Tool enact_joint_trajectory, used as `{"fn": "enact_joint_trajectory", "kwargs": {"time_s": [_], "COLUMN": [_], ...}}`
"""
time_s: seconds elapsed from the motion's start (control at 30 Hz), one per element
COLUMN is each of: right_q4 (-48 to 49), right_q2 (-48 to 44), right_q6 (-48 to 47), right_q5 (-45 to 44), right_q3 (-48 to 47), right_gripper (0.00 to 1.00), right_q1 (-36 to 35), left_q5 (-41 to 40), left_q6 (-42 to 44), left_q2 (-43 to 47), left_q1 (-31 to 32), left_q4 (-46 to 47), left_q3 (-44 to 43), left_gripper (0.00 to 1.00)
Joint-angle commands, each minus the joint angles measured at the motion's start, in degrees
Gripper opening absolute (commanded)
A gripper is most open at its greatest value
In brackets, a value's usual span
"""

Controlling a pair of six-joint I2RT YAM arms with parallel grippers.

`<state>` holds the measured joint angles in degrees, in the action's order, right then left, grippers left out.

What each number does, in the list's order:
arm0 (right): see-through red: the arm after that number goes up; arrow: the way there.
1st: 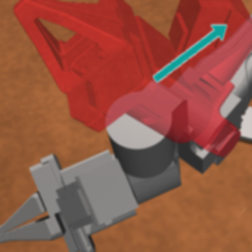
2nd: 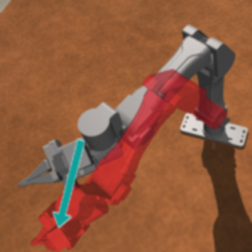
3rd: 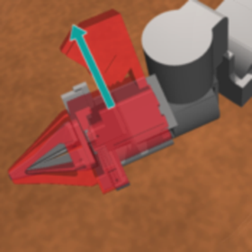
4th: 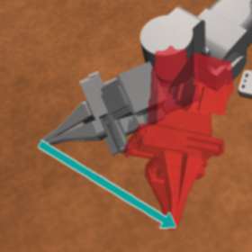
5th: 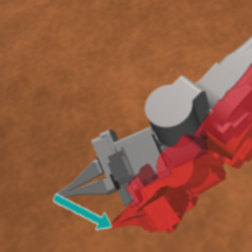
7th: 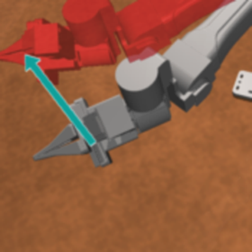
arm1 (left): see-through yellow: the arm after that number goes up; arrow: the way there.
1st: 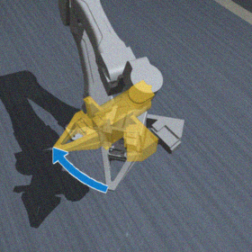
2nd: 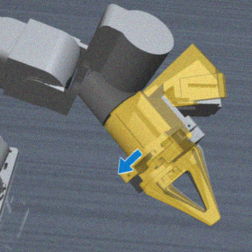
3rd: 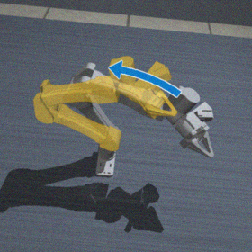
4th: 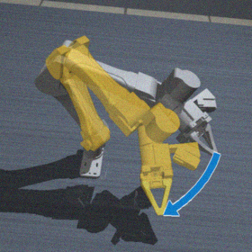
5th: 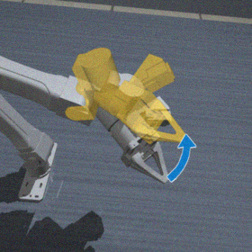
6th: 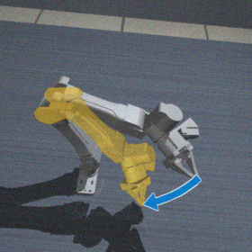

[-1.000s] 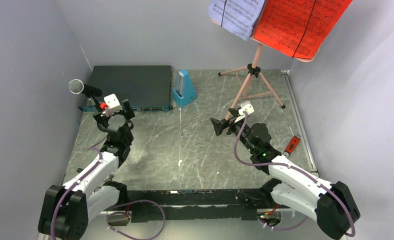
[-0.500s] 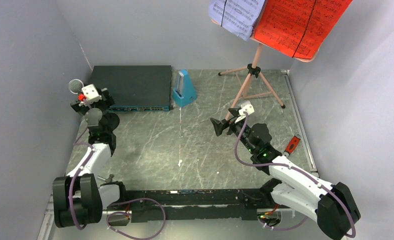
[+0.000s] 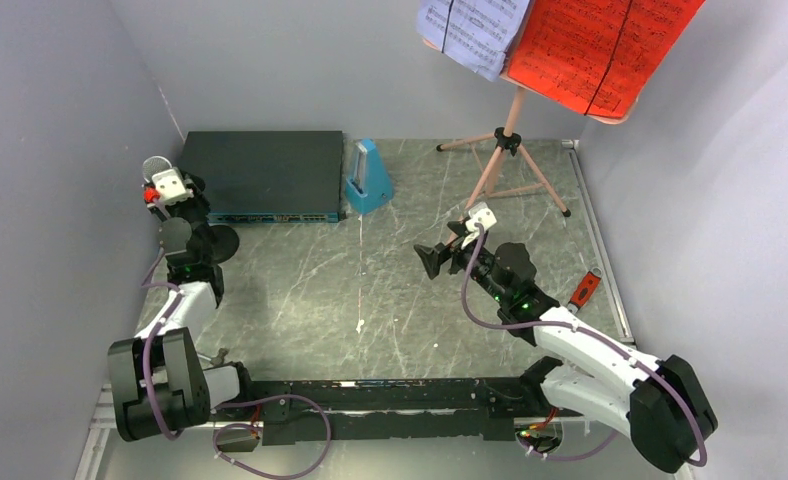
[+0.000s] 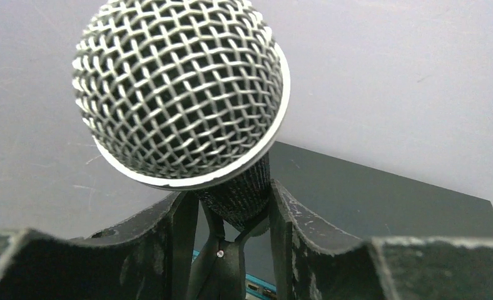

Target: Pack up the instrument practice props

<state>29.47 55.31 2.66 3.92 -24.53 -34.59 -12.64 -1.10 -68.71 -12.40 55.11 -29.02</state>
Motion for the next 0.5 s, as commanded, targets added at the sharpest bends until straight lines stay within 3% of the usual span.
{"fn": "enact_joint_trajectory", "kwargs": {"time_s": [0.0, 0.07, 0.17, 0.47], "right_q4": [0.34, 0.24, 0.21, 0.98], "right_q2": [0.49, 0.74, 0.80, 0.19], "right_q6": [-1.07, -1.14, -1.07, -0.85], "right_q5": [2.35, 2.84, 3.44, 4.08], "right_q3": [-3.13, -3.28, -3.31, -2.80], "right_gripper": [1.00, 1.00, 1.00, 1.00], "right_q1": [0.02, 0.02, 0.04, -0.03], "left_q5": [4.78, 5.86, 9.14, 26.72], "left_q6": [0.40, 0.40, 0.40, -3.48], "left_q2": [3.56, 5.69, 9.09, 19.74], "left_q1": [-0.16, -0.17, -0.16, -0.18], "left_q4": [2.53, -0.06, -4.67, -21.83], "left_q3": [-1.62, -2.04, -3.59, -8.29], "left_gripper": [0.43, 0.40, 0.27, 0.20]}}
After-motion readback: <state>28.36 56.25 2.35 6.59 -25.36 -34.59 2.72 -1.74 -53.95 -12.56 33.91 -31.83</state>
